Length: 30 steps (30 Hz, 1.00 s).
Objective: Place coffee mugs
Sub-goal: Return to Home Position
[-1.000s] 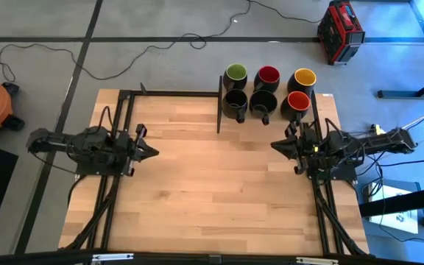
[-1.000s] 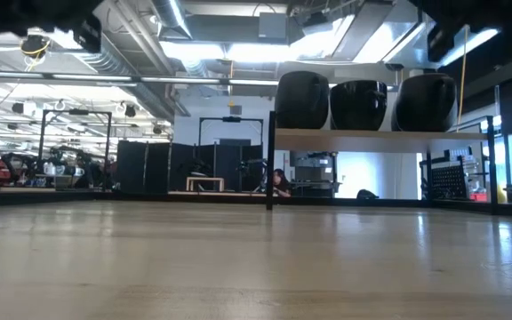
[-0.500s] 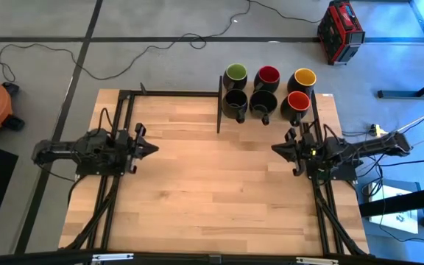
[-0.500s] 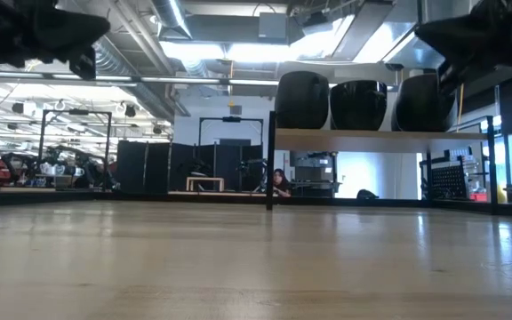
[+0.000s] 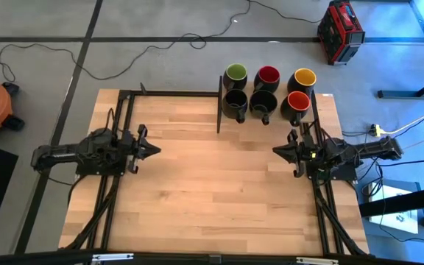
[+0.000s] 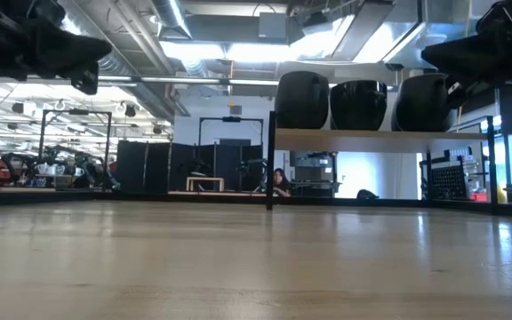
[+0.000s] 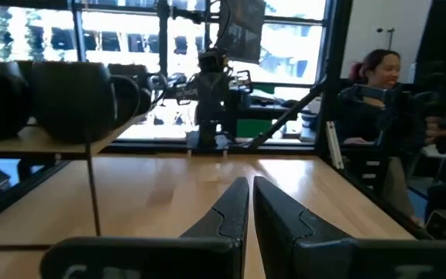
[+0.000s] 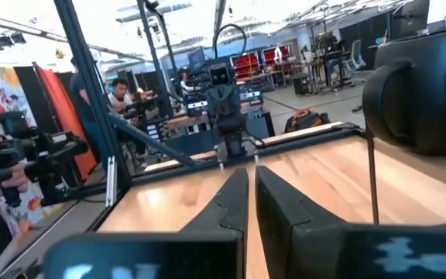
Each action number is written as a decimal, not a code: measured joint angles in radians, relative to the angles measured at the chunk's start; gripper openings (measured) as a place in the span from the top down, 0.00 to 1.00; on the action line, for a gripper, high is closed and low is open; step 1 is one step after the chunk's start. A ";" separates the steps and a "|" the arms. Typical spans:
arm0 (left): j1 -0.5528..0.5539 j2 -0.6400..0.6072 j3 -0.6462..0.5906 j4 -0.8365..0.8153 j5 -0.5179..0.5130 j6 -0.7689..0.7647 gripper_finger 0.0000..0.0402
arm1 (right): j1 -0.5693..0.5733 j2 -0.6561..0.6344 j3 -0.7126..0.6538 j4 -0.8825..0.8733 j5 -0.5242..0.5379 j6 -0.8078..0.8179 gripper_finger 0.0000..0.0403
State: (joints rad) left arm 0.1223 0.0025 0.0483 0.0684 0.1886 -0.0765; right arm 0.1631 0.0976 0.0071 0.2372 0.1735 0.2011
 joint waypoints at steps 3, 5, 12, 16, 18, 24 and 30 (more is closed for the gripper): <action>0.020 0.000 -0.004 -0.011 0.000 0.000 0.96 | 0.000 -0.076 0.000 -0.088 -0.009 -0.002 0.96; 0.029 0.000 -0.021 -0.002 0.000 -0.001 0.96 | 0.000 -0.095 0.000 -0.127 -0.009 -0.001 0.96; 0.035 0.000 -0.041 0.022 -0.029 -0.045 0.96 | 0.000 -0.095 0.000 -0.176 0.036 0.009 0.96; 0.035 0.000 -0.041 0.021 -0.109 -0.072 0.96 | 0.000 -0.095 0.000 -0.181 0.043 -0.005 0.96; 0.035 0.000 -0.041 -0.031 -0.119 -0.103 0.96 | 0.000 -0.094 0.000 -0.182 0.041 -0.015 0.96; 0.035 0.000 -0.040 -0.046 -0.136 -0.098 0.96 | 0.000 -0.094 0.000 -0.184 0.035 -0.016 0.96; 0.035 0.000 -0.040 -0.047 -0.137 -0.098 0.96 | 0.000 -0.094 0.000 -0.184 0.035 -0.016 0.96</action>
State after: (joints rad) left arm 0.1577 0.0025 0.0078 0.0219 0.0521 -0.1741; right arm 0.1631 0.0040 0.0074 0.0532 0.2085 0.1854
